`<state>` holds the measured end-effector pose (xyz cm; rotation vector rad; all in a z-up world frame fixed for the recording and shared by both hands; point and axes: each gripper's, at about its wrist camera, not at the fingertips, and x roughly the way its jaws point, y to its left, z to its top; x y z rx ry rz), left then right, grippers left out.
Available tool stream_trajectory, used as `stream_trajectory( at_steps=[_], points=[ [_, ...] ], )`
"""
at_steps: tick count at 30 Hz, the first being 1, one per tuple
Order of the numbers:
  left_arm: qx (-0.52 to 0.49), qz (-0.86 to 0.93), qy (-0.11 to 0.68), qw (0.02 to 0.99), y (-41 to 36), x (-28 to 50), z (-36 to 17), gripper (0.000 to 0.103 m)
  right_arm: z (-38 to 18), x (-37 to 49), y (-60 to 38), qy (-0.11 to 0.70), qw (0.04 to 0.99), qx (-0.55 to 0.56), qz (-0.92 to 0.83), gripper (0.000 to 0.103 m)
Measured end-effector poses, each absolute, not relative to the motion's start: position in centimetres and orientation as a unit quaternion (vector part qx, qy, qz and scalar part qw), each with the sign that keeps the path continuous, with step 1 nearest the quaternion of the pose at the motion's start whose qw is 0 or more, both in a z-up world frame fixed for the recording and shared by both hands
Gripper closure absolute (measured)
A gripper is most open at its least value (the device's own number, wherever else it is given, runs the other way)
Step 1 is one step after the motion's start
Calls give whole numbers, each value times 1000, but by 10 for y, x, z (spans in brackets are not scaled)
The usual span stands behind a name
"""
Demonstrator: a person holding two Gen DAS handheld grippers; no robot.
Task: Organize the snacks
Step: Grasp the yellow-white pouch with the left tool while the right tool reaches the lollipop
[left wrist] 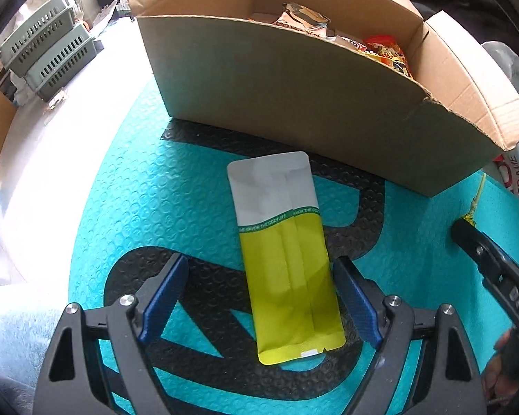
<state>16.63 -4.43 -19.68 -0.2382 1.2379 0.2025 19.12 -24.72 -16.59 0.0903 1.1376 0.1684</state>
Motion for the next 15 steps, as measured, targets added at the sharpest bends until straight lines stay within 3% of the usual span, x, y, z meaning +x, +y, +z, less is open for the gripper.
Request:
stream_trajectory(
  at_steps=[7, 8, 9, 11, 15],
  points=[
    [-109, 80, 569, 811, -42, 158, -197, 18, -174, 201, -242, 537, 839, 48, 77, 74],
    [-111, 81, 568, 811, -40, 155, -197, 22, -174, 201, -242, 537, 839, 49, 78, 75],
    [-110, 82, 563, 815, -39, 151, -196, 38, -173, 201, -241, 537, 838, 48, 80, 76],
    [-89, 89, 558, 820, -41, 147, -196, 56, -173, 198, -240, 538, 838, 46, 85, 76],
    [-89, 72, 558, 822, -39, 142, -196, 59, -175, 190, -234, 541, 834, 43, 99, 76]
  ],
)
